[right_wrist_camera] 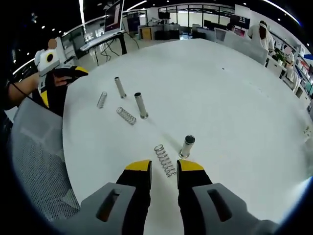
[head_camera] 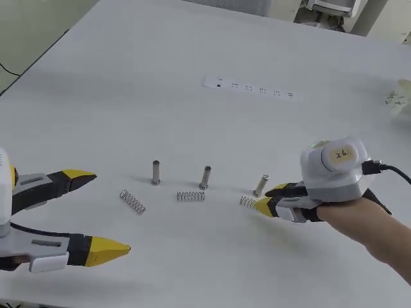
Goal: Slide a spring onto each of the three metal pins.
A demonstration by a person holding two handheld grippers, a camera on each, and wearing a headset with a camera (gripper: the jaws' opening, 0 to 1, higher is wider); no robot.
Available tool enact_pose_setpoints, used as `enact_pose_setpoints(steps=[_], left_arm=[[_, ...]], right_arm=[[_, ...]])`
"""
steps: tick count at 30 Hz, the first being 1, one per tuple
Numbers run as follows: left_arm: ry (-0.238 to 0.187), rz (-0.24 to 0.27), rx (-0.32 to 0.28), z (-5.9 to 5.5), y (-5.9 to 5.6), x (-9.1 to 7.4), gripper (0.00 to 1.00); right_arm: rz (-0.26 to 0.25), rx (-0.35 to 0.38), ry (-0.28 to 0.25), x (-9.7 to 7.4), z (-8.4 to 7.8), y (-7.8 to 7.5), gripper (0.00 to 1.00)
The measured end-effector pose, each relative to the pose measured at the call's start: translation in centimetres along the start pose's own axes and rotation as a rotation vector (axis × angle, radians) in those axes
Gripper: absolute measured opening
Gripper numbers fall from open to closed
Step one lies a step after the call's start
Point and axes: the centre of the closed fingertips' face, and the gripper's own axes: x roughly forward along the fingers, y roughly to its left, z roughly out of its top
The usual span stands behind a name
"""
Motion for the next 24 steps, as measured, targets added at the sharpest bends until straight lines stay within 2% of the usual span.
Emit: enact_pose_setpoints(steps=[4, 13, 15, 16, 18, 24], left_arm=[[0.0, 0.001, 0.001, 0.0, 0.0, 0.0, 0.84], [-0.003, 0.006, -0.004, 0.0, 0.1, -0.2, 0.84], [-0.035, 0.004, -0.028, 0.7, 0.0, -0.2, 0.84], [-0.037, 0.007, -0.028, 0.7, 0.1, -0.2, 0.84], [-0.035, 0.013, -0.024, 0.8, 0.3, -0.2, 0.84], [-0.03, 0.008, -0.021, 0.7, 0.1, -0.1, 0.83]], right_arm=[[0.002, -0.036, 0.022, 0.5, -0.3, 0.2, 0.19], [0.009, -0.037, 0.045, 0.9, -0.7, 0.0, 0.18], [0.011, -0.046, 0.057, 1.1, -0.9, 0.0, 0.18], [0.013, -0.052, 0.062, 1.1, -1.0, 0.0, 0.16], [0.012, -0.062, 0.07, 1.2, -1.2, 0.0, 0.13], [0.011, -0.069, 0.074, 1.4, -1.1, -0.1, 0.14]])
